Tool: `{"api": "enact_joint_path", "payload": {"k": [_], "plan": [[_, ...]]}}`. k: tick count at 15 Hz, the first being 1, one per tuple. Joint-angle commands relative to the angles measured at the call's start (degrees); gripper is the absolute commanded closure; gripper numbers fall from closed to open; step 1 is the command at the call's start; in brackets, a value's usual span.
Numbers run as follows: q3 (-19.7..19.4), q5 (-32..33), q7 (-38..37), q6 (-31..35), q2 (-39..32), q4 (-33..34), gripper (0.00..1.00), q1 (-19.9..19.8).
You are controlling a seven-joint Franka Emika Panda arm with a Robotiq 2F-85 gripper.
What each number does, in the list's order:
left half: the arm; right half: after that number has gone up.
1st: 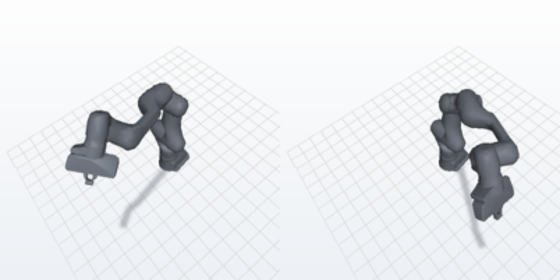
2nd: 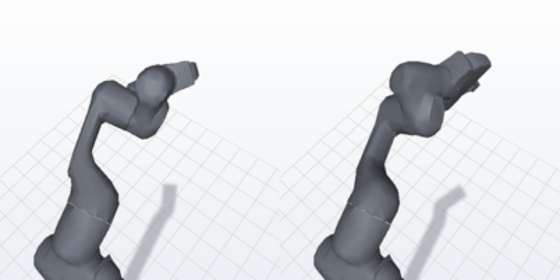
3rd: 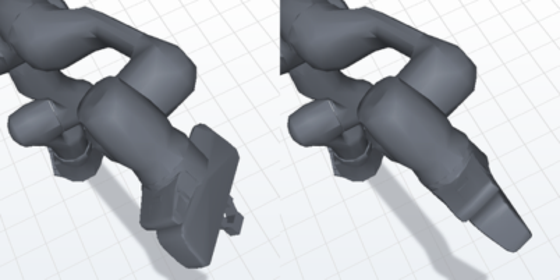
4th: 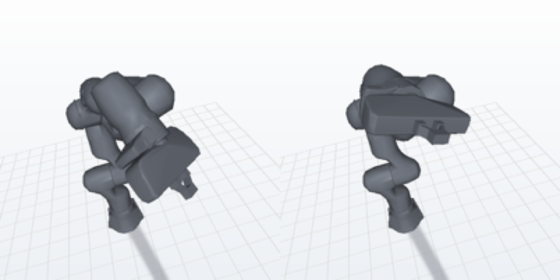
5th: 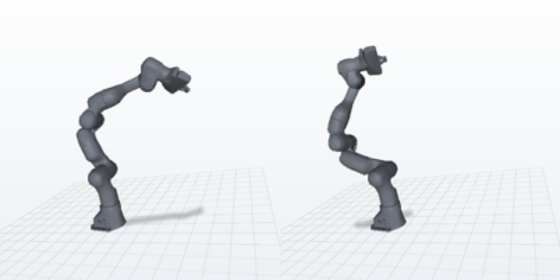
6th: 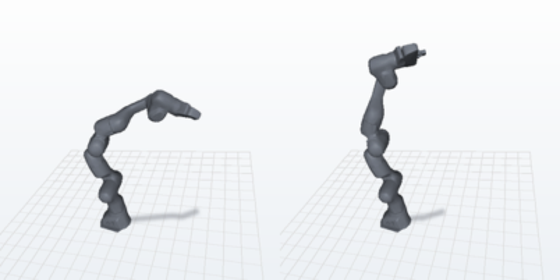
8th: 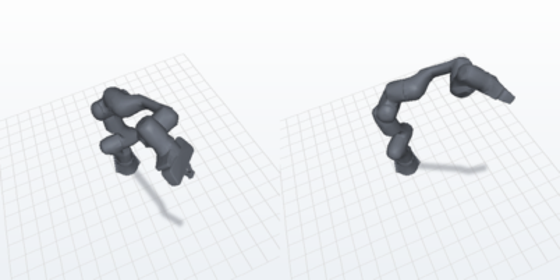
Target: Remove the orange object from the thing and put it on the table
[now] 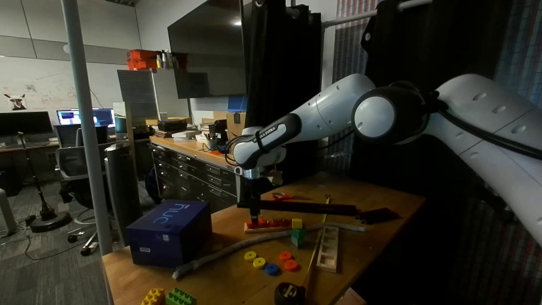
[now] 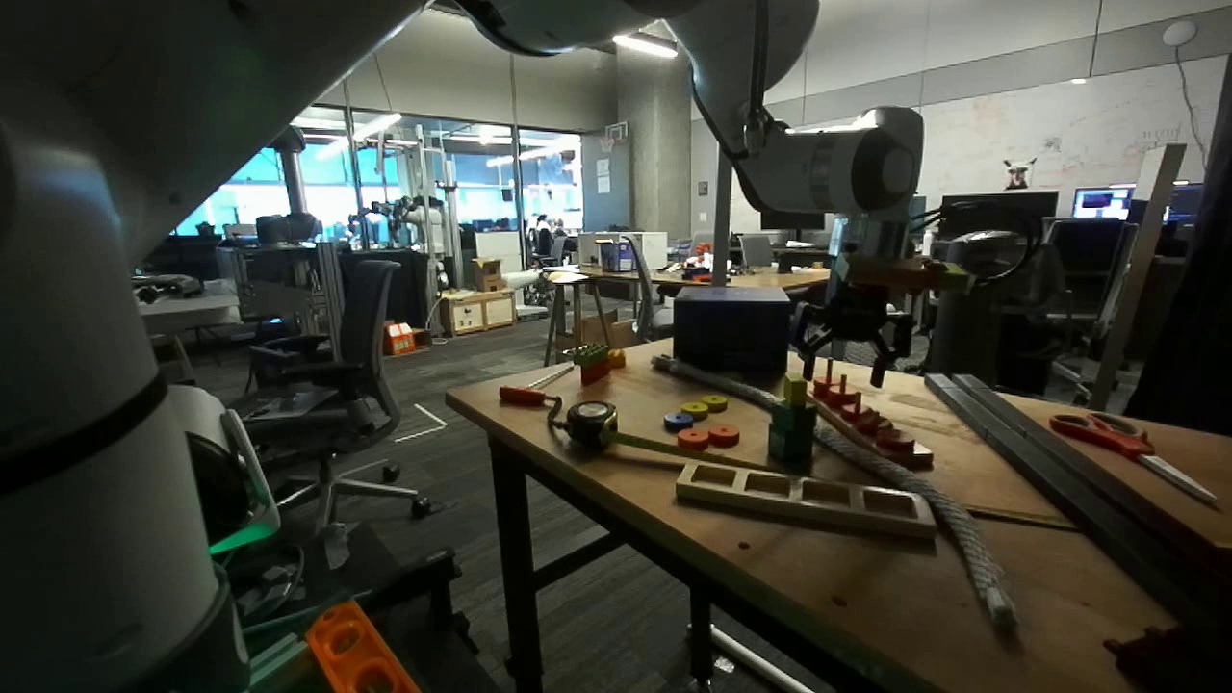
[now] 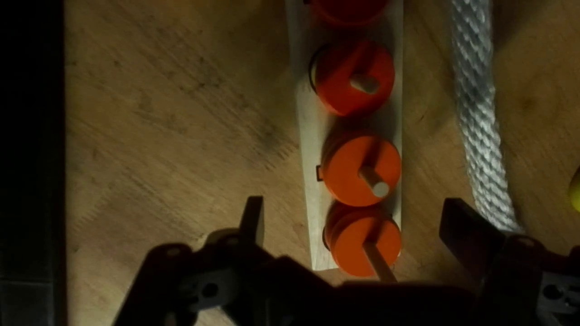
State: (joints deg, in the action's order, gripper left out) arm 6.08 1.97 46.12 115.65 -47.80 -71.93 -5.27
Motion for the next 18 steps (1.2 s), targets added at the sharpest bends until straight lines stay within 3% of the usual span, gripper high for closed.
{"api": "enact_joint_path", "payload": {"k": [1,17,18], "plan": [[-0.45,0.36,-0.45,1.64,1.29,-1.71,0.00,0.12],[-1.02,0.65,-0.40,2.53,2.60,-3.81,0.00,-0.08],[-1.03,0.66,-0.31,2.68,2.71,-3.99,0.25,-0.12]]}}
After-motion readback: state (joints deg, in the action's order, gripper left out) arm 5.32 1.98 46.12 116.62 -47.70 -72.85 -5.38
